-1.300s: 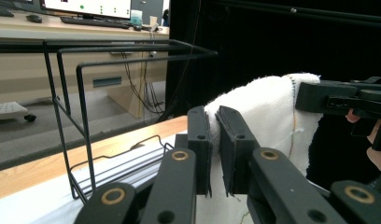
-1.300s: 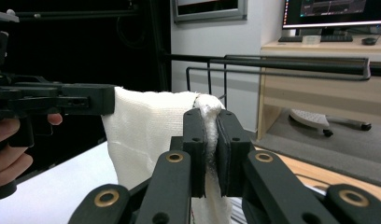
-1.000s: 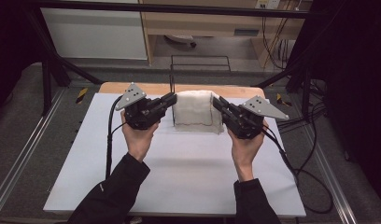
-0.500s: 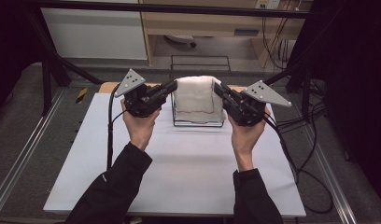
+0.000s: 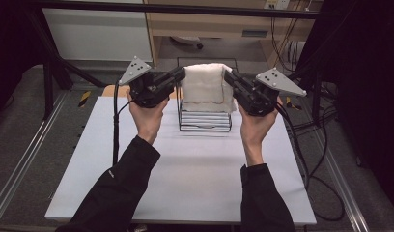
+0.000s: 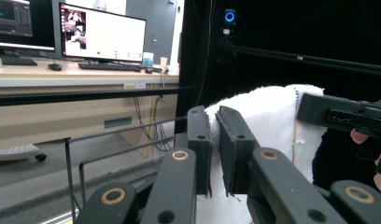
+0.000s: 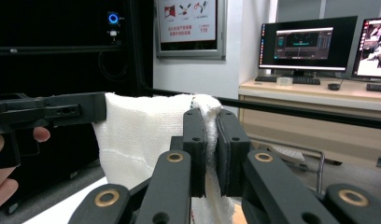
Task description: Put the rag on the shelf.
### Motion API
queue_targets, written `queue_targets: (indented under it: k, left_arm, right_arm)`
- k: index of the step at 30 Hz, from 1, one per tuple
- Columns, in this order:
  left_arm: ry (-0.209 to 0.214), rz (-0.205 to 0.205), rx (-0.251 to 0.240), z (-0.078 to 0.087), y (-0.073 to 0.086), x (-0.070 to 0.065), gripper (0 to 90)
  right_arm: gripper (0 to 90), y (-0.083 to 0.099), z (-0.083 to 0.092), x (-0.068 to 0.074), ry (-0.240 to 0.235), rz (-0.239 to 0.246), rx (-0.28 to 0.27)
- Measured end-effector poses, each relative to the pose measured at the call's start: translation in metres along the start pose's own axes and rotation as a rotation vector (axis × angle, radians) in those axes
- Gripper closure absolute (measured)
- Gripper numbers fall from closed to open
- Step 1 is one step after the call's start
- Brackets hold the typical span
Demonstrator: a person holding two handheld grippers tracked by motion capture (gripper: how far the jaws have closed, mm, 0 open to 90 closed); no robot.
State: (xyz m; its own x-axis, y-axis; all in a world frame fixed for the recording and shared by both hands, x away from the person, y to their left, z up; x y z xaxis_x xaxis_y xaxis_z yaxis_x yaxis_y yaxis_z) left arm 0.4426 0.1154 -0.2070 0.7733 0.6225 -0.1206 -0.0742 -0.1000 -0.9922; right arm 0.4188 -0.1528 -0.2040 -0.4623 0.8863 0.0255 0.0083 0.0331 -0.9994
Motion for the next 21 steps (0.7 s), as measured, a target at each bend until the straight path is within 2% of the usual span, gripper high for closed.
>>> queue_targets:
  k: [21]
  left_arm:
    - [-0.035, -0.001, -0.023, -0.020, -0.033, 0.018, 83.0]
  right_arm:
    - [83.9, -0.038, -0.029, -0.008, 0.028, 0.018, -0.009]
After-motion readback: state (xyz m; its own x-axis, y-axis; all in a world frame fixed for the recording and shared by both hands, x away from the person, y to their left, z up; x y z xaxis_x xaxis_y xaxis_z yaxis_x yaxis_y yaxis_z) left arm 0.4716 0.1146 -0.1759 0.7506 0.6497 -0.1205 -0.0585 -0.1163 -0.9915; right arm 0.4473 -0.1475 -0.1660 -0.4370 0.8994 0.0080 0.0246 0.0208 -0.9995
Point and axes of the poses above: each handheld gripper's, and its own axes: z roughly backward along the jaws, y roughly out of its underside, x roughly to its left, the point moved 1 cm from there along -z, roughly forward along the jaws, and after that the axes turned 6 degrees about y, right-handed, at the moved point
